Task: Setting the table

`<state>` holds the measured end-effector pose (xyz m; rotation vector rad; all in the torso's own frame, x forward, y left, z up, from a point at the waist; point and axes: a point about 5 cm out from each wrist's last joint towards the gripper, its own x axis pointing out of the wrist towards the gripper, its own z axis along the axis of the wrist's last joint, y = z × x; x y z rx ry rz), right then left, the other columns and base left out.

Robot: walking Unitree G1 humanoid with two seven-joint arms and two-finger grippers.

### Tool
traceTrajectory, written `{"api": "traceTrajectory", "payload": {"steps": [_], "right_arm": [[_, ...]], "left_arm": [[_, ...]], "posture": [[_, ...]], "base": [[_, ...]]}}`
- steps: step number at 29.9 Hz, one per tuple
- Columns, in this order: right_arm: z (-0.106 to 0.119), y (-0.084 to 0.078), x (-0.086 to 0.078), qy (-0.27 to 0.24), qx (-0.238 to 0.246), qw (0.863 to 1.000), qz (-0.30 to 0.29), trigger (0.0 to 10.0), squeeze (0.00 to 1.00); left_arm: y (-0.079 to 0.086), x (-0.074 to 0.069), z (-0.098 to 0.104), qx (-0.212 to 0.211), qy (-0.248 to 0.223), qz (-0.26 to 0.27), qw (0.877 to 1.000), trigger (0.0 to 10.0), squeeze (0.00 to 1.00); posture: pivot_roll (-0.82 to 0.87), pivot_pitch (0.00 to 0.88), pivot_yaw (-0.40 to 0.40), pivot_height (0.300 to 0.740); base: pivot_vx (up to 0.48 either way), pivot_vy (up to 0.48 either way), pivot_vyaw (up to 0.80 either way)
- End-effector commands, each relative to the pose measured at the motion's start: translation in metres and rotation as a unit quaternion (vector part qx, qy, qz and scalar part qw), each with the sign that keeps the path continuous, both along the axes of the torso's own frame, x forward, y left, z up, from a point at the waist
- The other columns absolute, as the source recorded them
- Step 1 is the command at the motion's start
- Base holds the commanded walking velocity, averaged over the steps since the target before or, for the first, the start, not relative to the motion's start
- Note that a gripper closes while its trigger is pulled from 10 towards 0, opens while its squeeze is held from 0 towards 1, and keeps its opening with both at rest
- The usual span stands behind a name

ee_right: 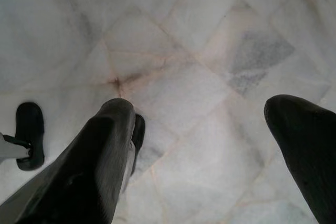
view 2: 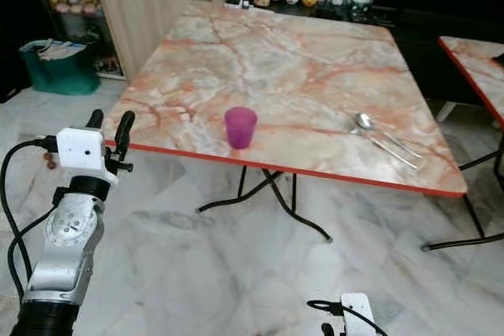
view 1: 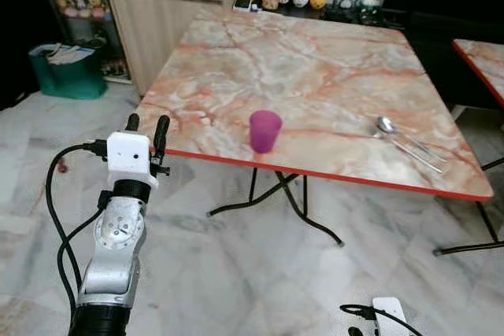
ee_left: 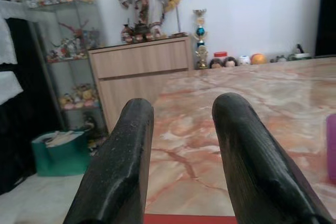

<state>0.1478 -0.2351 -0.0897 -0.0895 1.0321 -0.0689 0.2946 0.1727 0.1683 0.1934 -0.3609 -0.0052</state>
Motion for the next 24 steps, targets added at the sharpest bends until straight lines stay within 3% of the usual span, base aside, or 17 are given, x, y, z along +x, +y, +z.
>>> {"api": "traceTrajectory", "payload": {"steps": [1, 10, 14, 24], "right_arm": [[0.0003, -0.0074, -0.0045, 0.004, -0.009, 1.000, -0.006, 10.0, 0.00], [0.0000, -0.0070, -0.0049, 0.003, -0.006, 1.000, -0.012, 10.0, 0.00], [-0.0001, -0.0065, -0.0050, 0.001, -0.002, 1.000, -0.013, 10.0, 0.00], [-0.0002, -0.0063, -0.0057, 0.002, -0.003, 1.000, -0.005, 10.0, 0.00]], "left_arm": [[-0.0074, 0.0005, 0.0004, 0.001, 0.004, -0.020, 1.000, 10.0, 0.00], [-0.0101, -0.0001, -0.0007, -0.007, 0.011, -0.034, 0.999, 10.0, 0.00], [-0.0096, -0.0002, -0.0018, -0.008, 0.014, -0.035, 0.999, 10.0, 0.00], [-0.0105, -0.0006, -0.0032, -0.007, 0.018, -0.039, 0.999, 10.0, 0.00]], "posture": [[0.11, 0.000, -0.076, 0.740], [0.11, 0.000, -0.074, 0.740], [0.11, 0.000, -0.074, 0.740], [0.11, 0.000, -0.075, 0.740]], "base": [[0.000, 0.000, 0.00], [0.000, 0.000, 0.00], [0.000, 0.000, -0.76], [0.000, 0.000, 0.00]]}}
